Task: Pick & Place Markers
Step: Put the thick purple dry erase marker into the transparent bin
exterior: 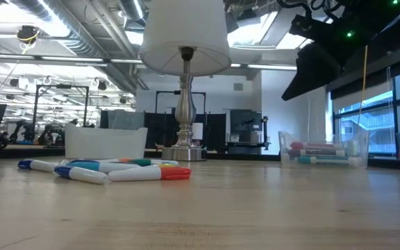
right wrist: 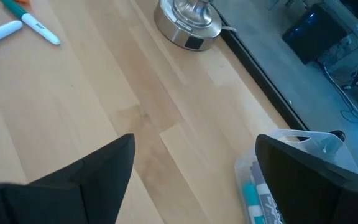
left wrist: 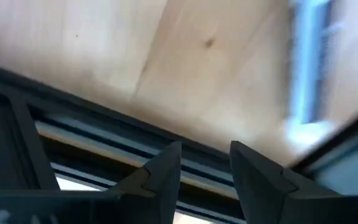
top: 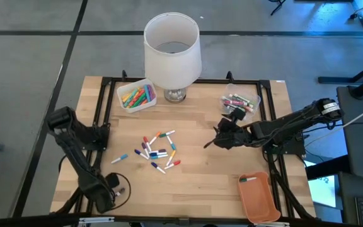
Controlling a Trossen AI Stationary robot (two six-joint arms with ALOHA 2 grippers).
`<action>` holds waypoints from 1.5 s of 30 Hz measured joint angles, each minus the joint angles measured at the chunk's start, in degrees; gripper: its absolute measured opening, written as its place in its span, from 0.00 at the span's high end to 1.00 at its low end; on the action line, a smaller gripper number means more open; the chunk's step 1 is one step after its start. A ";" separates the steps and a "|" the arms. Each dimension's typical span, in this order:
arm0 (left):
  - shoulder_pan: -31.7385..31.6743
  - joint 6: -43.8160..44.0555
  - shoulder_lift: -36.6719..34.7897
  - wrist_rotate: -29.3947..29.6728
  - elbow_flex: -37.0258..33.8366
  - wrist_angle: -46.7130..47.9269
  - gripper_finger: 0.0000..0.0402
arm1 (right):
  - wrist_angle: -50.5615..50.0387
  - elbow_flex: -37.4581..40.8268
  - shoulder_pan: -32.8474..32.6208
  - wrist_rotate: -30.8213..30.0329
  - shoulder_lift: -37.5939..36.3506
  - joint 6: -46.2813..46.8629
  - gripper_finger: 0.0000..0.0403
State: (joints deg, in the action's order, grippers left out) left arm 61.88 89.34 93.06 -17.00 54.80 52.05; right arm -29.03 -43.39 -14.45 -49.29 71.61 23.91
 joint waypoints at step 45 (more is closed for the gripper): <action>-2.35 10.32 -2.07 15.99 0.18 -8.18 0.40 | -2.96 5.37 -0.56 1.39 0.00 9.01 0.18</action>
State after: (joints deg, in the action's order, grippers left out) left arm 59.53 99.67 90.99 -1.01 54.98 43.87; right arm -31.99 -38.02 -15.01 -47.90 71.61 32.93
